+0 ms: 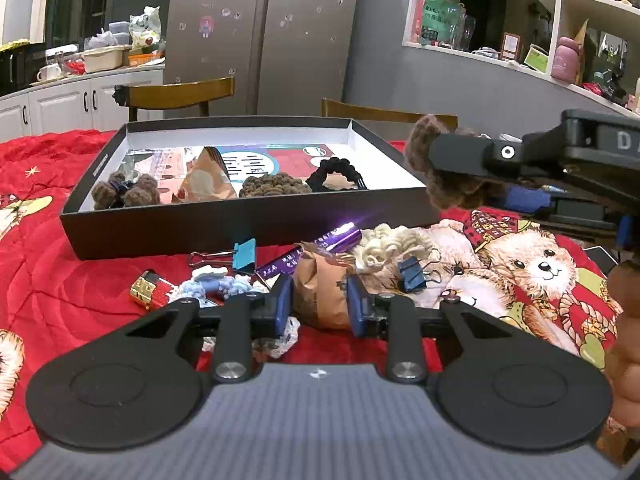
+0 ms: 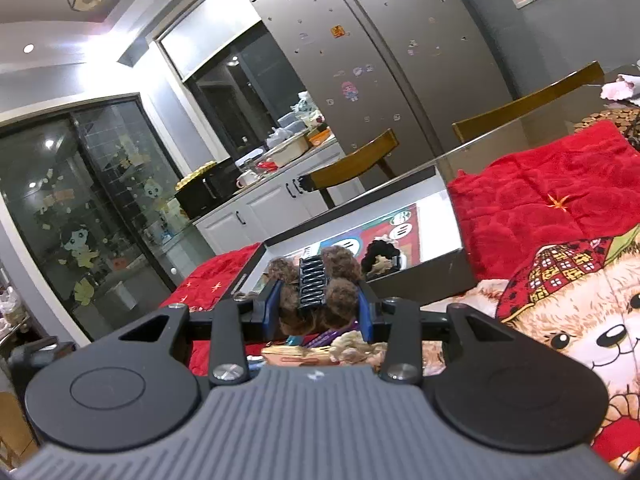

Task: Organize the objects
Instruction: 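Carry the snack bag over the black box with left tool while right tool carries the pompom clip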

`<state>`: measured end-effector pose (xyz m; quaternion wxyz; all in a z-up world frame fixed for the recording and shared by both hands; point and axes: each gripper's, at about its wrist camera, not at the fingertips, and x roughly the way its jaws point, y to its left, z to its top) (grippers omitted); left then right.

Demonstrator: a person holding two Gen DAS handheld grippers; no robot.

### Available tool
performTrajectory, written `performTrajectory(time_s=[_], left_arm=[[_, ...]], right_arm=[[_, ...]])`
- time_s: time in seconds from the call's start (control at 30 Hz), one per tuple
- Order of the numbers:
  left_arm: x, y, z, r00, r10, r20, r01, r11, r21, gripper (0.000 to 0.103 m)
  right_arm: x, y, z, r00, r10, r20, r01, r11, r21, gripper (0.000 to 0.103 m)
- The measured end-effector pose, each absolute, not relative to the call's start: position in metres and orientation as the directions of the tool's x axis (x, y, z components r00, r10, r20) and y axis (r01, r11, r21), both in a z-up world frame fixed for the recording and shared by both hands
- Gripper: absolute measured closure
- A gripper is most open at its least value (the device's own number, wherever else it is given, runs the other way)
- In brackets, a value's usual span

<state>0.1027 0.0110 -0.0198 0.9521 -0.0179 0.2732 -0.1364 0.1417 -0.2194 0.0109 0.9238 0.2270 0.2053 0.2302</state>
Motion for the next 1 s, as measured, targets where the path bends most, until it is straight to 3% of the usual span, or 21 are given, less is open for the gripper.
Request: performTrajectory(time_s=[0.5, 0.77, 1.0], left_arm=[[0.069, 0.021, 0.021, 0.875, -0.313, -0.369, 0.306, 0.949, -0.079, 0.070], [0.084, 0.062, 0.065, 0.947, -0.211, -0.244, 0.195, 0.977, -0.089, 0.070], [0.143, 0.108, 0.096, 0.962, -0.136, -0.236, 0.109, 0.986, -0.123, 0.070]], right_arm=[[0.154, -0.217, 0.026, 0.839, 0.479, -0.259, -0.292, 0.797, 0.528, 0.061], [0.178, -0.185, 0.056, 0.820, 0.506, -0.268, -0.331, 0.801, 0.499, 0.061], [0.230, -0.139, 0.072, 0.796, 0.515, -0.318, -0.317, 0.802, 0.505, 0.061]])
